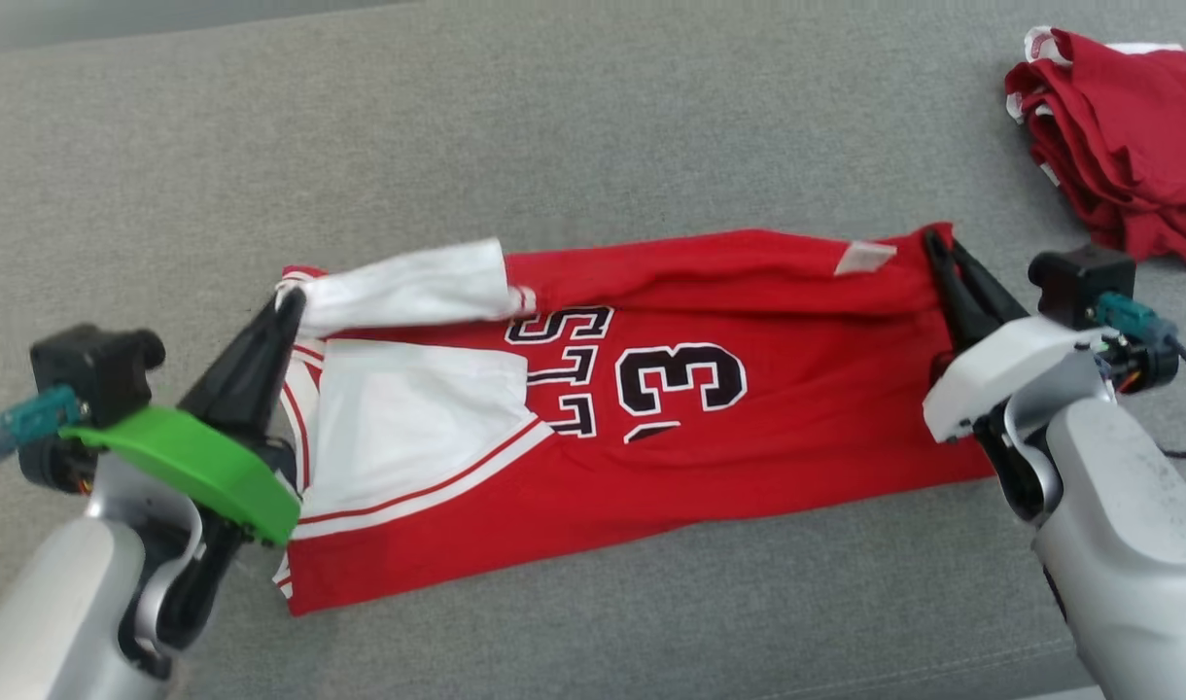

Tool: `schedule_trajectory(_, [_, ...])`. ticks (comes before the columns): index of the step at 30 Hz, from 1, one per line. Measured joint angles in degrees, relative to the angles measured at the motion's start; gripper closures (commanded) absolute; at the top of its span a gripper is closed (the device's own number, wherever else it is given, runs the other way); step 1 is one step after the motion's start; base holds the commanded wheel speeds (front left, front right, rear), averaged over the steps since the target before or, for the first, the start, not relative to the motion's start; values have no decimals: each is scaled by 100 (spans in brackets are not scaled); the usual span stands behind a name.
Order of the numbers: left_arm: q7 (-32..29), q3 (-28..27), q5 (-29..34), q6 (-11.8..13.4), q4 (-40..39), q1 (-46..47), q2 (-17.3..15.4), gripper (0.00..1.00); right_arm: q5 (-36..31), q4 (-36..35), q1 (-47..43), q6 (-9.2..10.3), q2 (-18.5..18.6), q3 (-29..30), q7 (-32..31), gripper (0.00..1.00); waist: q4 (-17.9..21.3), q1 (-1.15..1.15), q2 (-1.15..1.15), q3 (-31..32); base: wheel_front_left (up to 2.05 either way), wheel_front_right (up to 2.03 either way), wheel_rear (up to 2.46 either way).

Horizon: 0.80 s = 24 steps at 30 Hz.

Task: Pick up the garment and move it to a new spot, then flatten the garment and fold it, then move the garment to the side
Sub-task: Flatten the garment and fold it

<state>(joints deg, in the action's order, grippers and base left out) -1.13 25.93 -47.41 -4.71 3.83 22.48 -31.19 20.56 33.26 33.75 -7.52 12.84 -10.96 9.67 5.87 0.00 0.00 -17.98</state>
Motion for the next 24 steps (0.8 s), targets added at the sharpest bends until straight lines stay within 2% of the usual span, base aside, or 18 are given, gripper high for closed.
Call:
schedule_trajectory(6, [254,51,-208,116,19,-787,170,100,-181,-410,-728,0,-136,358,-166,100,-146,0,0,296,0,0,0])
schedule_trajectory(13, [544,210,-242,115,498,-1135,450,100,-407,-619,-1139,0,-319,667,-313,100,-215,0,0,474,0,0,0])
schedule_trajectory(16, [731,226,-282,85,691,-1274,567,100,-506,-673,-1298,0,-396,853,-335,54,-212,0,0,538,0,0,0])
schedule_trajectory(17, [775,243,-281,64,733,-1308,579,100,-530,-680,-1342,0,-426,925,-325,0,-213,0,0,556,0,0,0])
schedule_trajectory(18, [821,267,-277,58,757,-1344,597,65,-561,-691,-1386,0,-461,1005,-308,0,-215,0,0,577,0,0,0])
schedule_trajectory(19, [862,283,-263,58,771,-1375,615,11,-582,-701,-1423,0,-476,1046,-301,0,-217,0,0,593,0,0,0])
schedule_trajectory(20, [928,302,-231,60,797,-1401,644,0,-608,-711,-1472,0,-504,1107,-274,0,-220,0,0,614,0,0,0])
schedule_trajectory(24, [1200,355,2,172,839,-1464,692,0,-675,-831,-1702,0,-638,1374,-192,0,-249,0,0,703,0,0,0])
